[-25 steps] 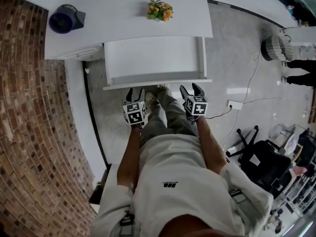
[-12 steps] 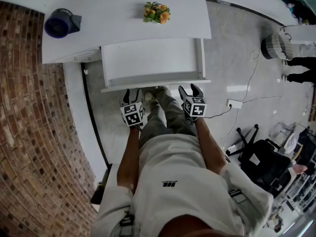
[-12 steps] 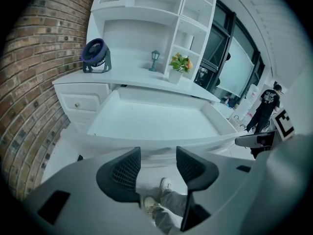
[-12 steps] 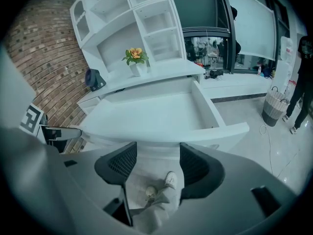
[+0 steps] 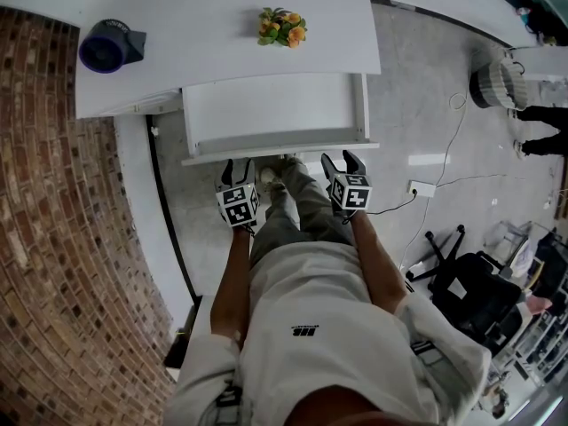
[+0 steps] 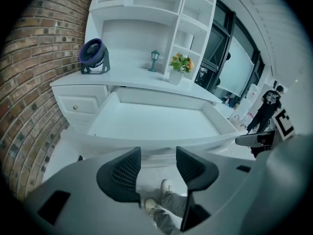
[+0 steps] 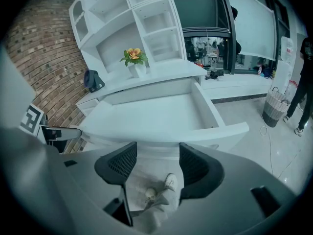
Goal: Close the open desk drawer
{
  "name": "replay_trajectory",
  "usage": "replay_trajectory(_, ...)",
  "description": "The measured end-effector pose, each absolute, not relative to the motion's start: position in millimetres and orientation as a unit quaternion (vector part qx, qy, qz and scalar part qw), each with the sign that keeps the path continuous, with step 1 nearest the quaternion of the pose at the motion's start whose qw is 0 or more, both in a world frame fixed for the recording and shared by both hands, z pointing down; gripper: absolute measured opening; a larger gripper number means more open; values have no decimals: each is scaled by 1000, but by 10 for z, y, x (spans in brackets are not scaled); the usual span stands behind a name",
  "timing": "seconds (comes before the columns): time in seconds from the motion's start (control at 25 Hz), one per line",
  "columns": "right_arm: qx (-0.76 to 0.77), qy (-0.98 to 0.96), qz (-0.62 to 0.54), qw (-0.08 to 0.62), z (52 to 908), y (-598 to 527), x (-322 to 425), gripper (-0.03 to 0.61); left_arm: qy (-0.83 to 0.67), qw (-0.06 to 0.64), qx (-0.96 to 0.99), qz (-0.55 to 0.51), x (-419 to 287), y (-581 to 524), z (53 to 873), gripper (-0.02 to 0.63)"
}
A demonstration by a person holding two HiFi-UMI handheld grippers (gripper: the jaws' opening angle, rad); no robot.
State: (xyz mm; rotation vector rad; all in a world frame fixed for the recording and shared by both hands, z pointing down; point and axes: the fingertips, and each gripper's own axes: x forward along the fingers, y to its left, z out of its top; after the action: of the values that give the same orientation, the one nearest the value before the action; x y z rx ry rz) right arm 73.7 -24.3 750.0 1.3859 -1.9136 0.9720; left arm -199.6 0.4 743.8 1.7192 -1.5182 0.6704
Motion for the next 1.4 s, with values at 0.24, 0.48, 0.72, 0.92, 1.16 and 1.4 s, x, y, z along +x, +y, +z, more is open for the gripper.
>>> replay_trajectory(0.24, 517, -718, 364, 291, 7496, -323, 725, 265, -592, 365, 668, 262, -2008, -77, 7440, 239)
replay_trajectory(0.48, 514, -720, 364, 291, 7488, -422, 721, 265, -594, 363, 667, 265, -2013, -178, 7441, 239)
replay_trajectory(0.72, 509, -725, 358, 295, 7480, -525, 709, 265, -596, 360, 667, 267, -2018, -290, 7438, 239)
replay_trajectory(0.92, 507, -727, 354, 299, 7489, -613, 708, 265, -597, 356, 667, 268, -2023, -384, 7445, 239)
replay_trajectory(1.16, 507, -727, 352, 300, 7478, -716, 695, 265, -597, 351, 668, 272, -2039, -487, 7438, 239)
replay_trajectory(1.4, 508, -728, 351, 298, 7481, -794, 685, 265, -597, 347, 669, 273, -2050, -559, 7444, 238)
